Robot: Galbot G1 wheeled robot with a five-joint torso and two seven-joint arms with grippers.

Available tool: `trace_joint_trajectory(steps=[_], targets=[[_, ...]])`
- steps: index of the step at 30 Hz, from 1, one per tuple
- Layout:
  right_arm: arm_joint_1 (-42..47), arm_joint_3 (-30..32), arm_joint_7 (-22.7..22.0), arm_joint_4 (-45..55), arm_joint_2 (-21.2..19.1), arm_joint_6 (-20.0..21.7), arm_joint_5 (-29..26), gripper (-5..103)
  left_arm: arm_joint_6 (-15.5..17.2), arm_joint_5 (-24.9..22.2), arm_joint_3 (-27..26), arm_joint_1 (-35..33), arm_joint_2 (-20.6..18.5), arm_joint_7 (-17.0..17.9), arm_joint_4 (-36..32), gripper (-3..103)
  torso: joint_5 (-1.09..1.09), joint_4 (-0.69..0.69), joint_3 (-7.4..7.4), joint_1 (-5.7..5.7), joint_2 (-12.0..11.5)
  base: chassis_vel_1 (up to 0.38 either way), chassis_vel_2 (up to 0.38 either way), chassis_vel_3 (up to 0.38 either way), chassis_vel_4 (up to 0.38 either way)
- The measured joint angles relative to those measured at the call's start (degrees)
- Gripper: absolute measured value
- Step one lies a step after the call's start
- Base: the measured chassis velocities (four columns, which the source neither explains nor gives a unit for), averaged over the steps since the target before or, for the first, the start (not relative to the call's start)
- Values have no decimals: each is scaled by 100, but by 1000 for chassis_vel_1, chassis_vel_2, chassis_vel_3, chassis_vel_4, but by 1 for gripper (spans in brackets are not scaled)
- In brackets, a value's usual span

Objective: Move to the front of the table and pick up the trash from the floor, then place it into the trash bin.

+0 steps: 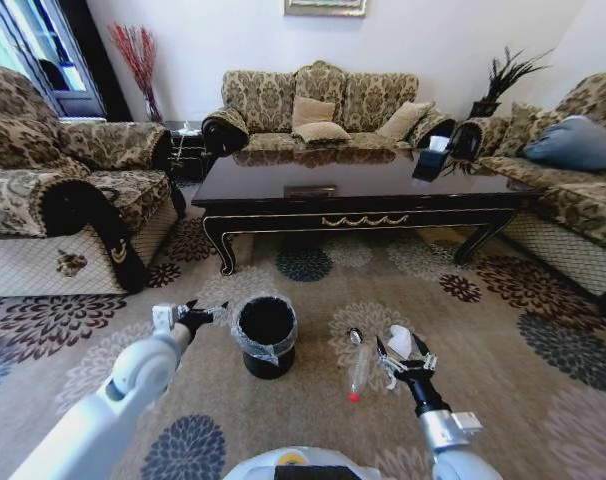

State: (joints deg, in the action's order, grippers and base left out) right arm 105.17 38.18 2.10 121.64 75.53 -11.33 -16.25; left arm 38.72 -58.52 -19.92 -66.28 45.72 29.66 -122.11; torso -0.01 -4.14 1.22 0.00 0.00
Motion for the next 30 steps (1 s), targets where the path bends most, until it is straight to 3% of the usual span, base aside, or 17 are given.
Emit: trace_joint_trajectory(steps=[3,4,8,13,15,20,30], targets=[[42,28,-7,7,23,-2,3,100,348,-403,466,406,-61,454,202,100,1,-2,0,0,0,0,0,0,0],[42,28,-7,7,23,-2,3,100,348,-403,466,406,-61,454,202,100,1,-2,0,0,0,0,0,0,0],[56,38,-10,-21,39,-8,14,100,394,-1222,1012,877,91,984,486,100,1,-1,0,0,0,0,0,0,0],[74,30,-14,-24,60,-12,42,100,391,-1904,1464,1375,374,1430,794,100,1,-1,0,0,0,0,0,0,0],[77,31,-14,-25,63,-13,44,100,390,-1991,1514,1434,419,1480,829,100,1,-1,0,0,0,0,0,0,0],[79,55,-21,-88,80,-35,45,100,370,-2756,1713,1661,640,2130,1023,100,1,-2,0,0,0,0,0,0,0],[-23,-39,-35,-251,67,-42,41,100,354,-3194,1657,1716,551,2421,1264,100,1,0,0,0,1,0,0,0,0]])
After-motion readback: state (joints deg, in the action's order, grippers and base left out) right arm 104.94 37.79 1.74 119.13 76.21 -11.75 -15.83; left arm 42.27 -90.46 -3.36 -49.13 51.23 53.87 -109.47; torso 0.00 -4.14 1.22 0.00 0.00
